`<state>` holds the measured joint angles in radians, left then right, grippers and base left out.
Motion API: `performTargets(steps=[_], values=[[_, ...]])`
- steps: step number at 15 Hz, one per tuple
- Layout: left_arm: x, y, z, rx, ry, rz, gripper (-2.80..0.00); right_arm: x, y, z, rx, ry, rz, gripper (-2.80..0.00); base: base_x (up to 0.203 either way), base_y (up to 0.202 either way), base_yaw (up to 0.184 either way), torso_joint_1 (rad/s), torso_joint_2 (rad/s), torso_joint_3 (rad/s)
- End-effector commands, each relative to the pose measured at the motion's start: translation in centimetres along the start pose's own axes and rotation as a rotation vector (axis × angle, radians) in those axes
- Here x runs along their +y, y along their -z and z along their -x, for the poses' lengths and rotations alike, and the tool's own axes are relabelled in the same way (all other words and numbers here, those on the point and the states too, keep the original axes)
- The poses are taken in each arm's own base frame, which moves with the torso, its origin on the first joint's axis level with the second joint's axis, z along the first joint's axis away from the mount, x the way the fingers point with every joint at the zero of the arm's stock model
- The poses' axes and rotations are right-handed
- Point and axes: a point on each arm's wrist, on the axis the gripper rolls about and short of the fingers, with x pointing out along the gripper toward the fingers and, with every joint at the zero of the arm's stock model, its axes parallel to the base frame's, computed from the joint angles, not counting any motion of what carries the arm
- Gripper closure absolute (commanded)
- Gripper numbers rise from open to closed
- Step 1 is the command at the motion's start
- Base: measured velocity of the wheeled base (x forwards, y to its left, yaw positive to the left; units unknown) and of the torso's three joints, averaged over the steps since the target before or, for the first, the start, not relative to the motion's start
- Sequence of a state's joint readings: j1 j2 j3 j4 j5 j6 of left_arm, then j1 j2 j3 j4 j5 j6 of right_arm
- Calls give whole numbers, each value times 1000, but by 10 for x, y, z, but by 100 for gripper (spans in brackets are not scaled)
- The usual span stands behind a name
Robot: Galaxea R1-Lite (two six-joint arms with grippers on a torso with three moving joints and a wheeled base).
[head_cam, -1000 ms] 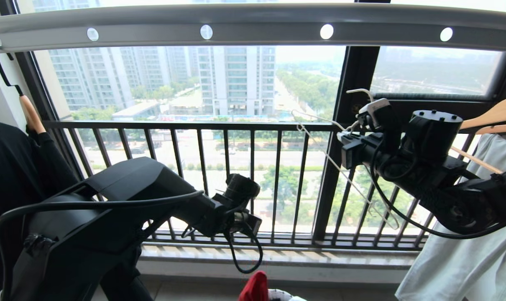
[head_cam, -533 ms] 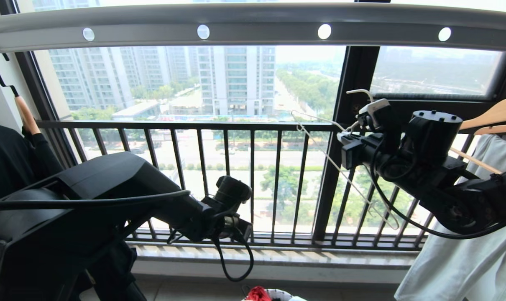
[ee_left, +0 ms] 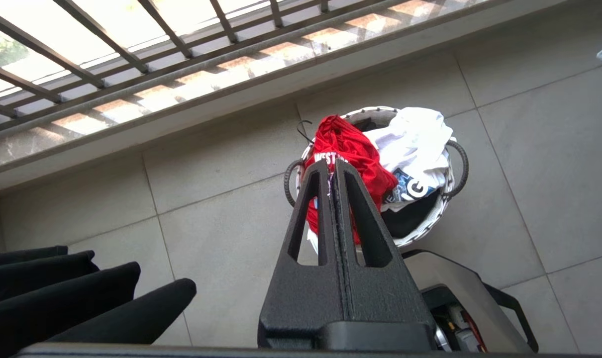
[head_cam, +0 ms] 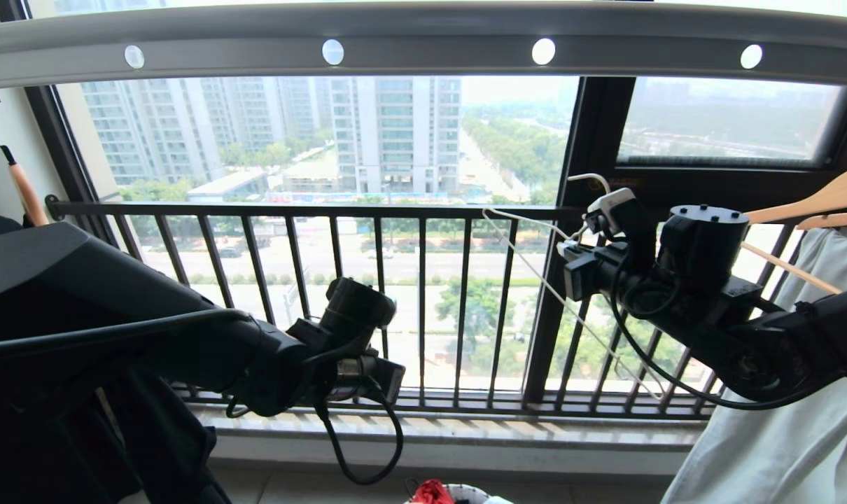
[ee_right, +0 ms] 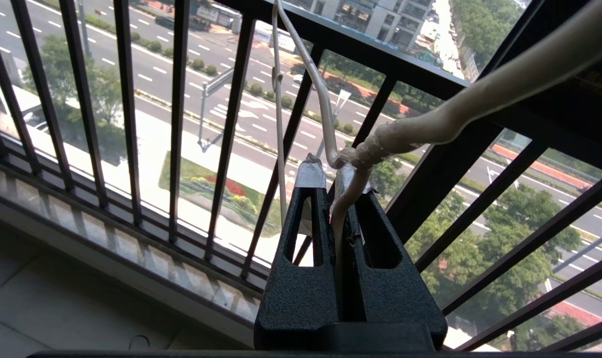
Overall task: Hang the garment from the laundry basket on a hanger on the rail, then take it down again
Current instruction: Put clothes in the basket, then hang the clothes rack on the clothesline
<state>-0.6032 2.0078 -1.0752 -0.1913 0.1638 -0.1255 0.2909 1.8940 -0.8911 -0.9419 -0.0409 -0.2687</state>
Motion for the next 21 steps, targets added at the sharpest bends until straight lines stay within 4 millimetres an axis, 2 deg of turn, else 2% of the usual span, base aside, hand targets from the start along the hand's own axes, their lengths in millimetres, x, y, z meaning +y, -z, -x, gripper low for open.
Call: performTargets(steps=[1,5,6,9,14,17,19,21], values=[[2,-16,29,-83,11,10,0,4,8,5,28,-12,3,0,0,0,0,0,0,0],[17,-27,83,-198,6,19,0,10,28,19,70,-22,-4,0,0,0,0,0,0,0],[20,-31,95,-230,6,27,0,10,24,23,53,-2,-2,0,0,0,0,0,0,0],[21,-33,114,-272,14,26,0,3,7,41,10,45,-4,0,0,0,0,0,0,0],[25,-34,161,-358,30,10,0,-9,-24,91,-73,127,-14,0,0,0,0,0,0,0],[29,-33,185,-403,28,-13,0,-19,-47,119,-150,209,-26,0,0,0,0,0,0,0],[31,-33,199,-441,28,-18,0,-25,-56,138,-149,257,-28,0,0,0,0,0,0,0],[32,-31,201,-444,26,-20,0,-28,-64,140,-143,290,-27,0,0,0,0,0,0,0]])
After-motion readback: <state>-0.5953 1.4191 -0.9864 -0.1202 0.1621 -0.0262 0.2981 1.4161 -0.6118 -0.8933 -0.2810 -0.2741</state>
